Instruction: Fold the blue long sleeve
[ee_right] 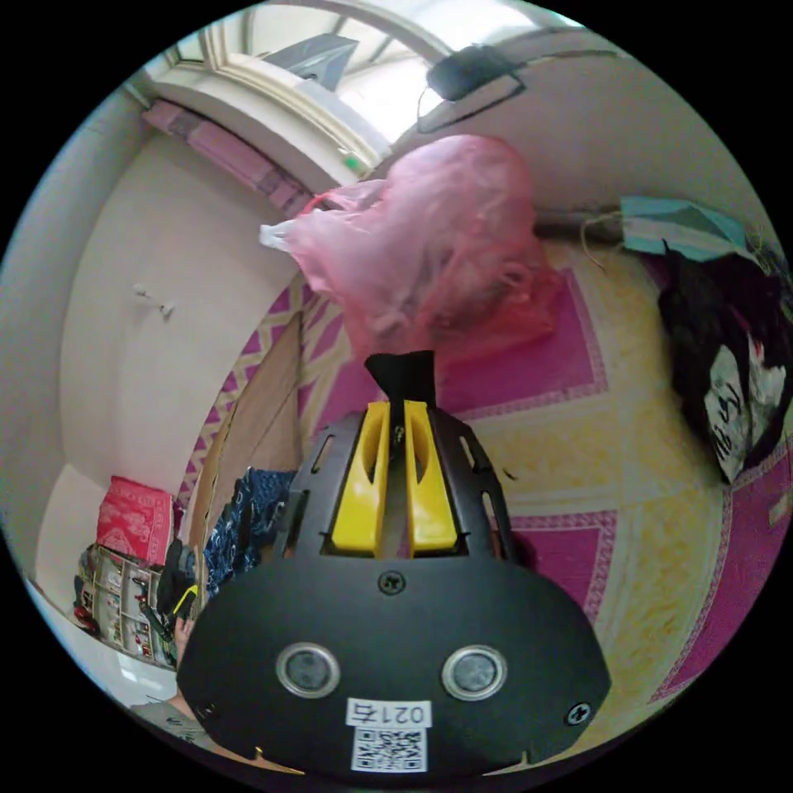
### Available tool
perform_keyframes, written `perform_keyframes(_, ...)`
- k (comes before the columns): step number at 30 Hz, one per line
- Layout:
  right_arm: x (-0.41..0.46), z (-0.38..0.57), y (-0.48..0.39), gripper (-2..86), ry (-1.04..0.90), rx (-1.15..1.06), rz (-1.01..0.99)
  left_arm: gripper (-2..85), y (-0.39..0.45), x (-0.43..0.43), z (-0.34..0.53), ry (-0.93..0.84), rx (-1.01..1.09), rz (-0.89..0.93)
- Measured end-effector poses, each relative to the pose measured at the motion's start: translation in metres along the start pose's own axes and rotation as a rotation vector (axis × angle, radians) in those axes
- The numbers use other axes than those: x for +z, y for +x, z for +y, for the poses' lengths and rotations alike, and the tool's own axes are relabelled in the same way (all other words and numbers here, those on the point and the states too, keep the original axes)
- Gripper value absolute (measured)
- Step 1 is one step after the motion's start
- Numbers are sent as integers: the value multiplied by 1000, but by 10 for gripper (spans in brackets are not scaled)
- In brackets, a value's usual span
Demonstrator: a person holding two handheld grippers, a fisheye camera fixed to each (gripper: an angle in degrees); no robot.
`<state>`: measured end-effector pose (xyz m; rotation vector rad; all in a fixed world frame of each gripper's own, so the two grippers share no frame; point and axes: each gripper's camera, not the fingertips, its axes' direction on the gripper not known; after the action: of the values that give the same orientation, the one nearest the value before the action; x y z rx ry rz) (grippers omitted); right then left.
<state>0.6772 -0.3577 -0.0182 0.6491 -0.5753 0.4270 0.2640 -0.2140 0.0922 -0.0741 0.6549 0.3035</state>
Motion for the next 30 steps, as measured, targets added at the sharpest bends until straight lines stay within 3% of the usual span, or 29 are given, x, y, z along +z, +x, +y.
perform_keyframes(2, -10, 5, 9, 29, 13, -6, 27, -5, 22, 3, -10, -5, 63, 63)
perform_keyframes(7, -55, 15, 14, 104, 99, 21, 306, 46, 83, 19, -36, -24, 232, 248)
perform_keyframes(9, -70, 24, -2, 106, 117, -72, 358, 78, 111, 24, -47, 8, 290, 296)
perform_keyframes(15, -80, 78, -72, 93, 45, -432, 270, 99, 162, 40, -72, -57, 396, 221)
perform_keyframes(19, -81, 117, -98, 92, -33, -554, 180, 95, 162, 48, -76, -138, 418, 162)
perform_keyframes(23, -85, 155, -114, 89, -102, -647, 88, 23, 110, 23, -77, -122, 250, 220)
perform_keyframes(26, -91, 178, -121, 84, -127, -690, 45, 6, 40, -22, -72, -1, 79, 395)
perform_keyframes(30, -98, 203, -133, 80, -138, -741, -7, -1, -86, -124, -51, 201, -104, 411)
